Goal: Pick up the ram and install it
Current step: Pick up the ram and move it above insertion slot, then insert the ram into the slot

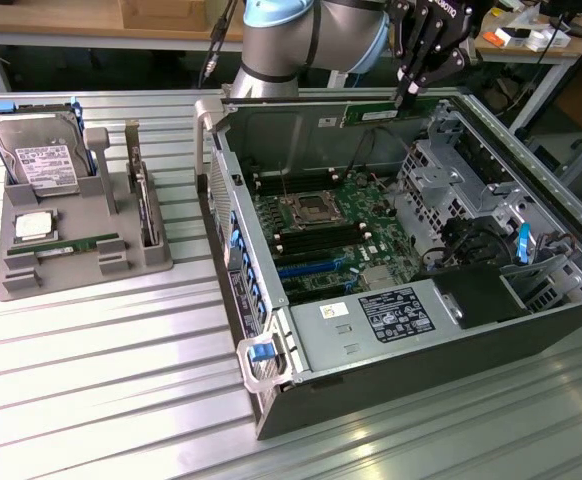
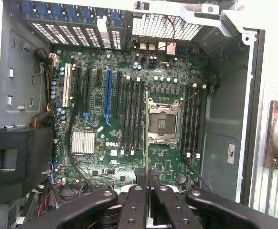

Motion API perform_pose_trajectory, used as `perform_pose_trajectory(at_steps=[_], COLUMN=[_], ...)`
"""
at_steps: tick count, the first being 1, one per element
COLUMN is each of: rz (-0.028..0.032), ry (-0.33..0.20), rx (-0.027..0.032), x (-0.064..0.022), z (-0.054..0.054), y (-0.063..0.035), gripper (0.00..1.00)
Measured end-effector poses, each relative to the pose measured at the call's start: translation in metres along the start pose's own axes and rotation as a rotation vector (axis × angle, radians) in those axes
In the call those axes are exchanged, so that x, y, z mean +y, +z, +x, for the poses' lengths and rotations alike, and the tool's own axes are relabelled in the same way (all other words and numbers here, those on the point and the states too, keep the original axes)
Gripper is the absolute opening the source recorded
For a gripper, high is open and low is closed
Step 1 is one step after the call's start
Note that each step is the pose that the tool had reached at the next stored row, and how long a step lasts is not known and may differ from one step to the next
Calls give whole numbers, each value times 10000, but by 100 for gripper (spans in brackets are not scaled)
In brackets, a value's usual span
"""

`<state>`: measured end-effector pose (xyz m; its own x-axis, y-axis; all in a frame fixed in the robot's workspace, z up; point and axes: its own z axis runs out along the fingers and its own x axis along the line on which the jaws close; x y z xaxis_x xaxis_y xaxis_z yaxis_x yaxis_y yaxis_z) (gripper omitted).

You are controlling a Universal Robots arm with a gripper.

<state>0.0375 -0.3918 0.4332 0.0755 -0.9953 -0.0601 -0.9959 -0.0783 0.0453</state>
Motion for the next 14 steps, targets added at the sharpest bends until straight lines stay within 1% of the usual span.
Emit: perform_pose_trajectory(at_steps=[6, 9, 14], rz=[0, 0, 0], ry=[0, 0, 0], rx=[-1, -1, -1], x=[-1, -2, -5], z=[1, 2, 7], y=[12, 38, 109], gripper=[12, 12, 12])
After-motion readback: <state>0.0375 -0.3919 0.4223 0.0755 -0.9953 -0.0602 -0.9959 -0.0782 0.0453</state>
